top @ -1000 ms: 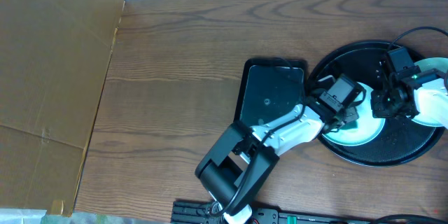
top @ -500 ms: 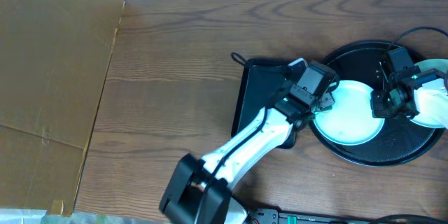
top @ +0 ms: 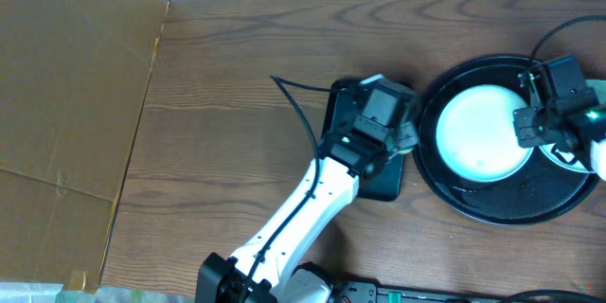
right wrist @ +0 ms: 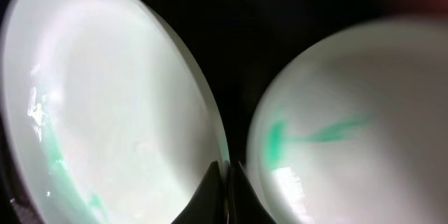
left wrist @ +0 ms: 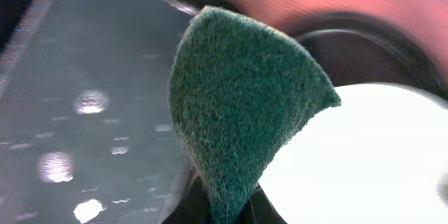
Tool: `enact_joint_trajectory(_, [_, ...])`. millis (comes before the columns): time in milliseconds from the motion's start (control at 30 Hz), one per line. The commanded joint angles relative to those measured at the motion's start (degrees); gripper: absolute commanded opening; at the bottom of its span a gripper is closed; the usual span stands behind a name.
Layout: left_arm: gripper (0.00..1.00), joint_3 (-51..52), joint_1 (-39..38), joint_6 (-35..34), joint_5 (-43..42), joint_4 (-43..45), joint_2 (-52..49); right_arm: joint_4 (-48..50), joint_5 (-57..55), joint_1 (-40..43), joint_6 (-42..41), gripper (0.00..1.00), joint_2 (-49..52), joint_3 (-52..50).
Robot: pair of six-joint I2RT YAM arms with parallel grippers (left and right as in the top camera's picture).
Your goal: Clean dirty plates on tray and stack at the side
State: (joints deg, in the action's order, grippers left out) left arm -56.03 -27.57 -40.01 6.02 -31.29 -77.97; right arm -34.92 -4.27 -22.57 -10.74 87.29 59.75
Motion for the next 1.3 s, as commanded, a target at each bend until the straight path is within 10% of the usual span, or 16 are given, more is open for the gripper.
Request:
enact_joint_trajectory(0, [0.07, 0.39, 3.96, 3.58, 1.11, -3.06, 0.52, 0.02, -13.53, -2.1, 7.65, 0.01, -5.79, 0.55])
enact_joint_trajectory(733, [0.07, 0.42, 9.4, 3.58, 1.09, -8.57, 0.5, 21.75, -53.35, -17.62, 51.15, 0.01, -13.53, 0.55])
enact_joint_trajectory(1267, [0.07, 0.42, 9.4, 3.56, -1.16, -8.68, 0.5, 4.9, -16.44, -7.63, 8.85, 0.01, -4.2, -1.77])
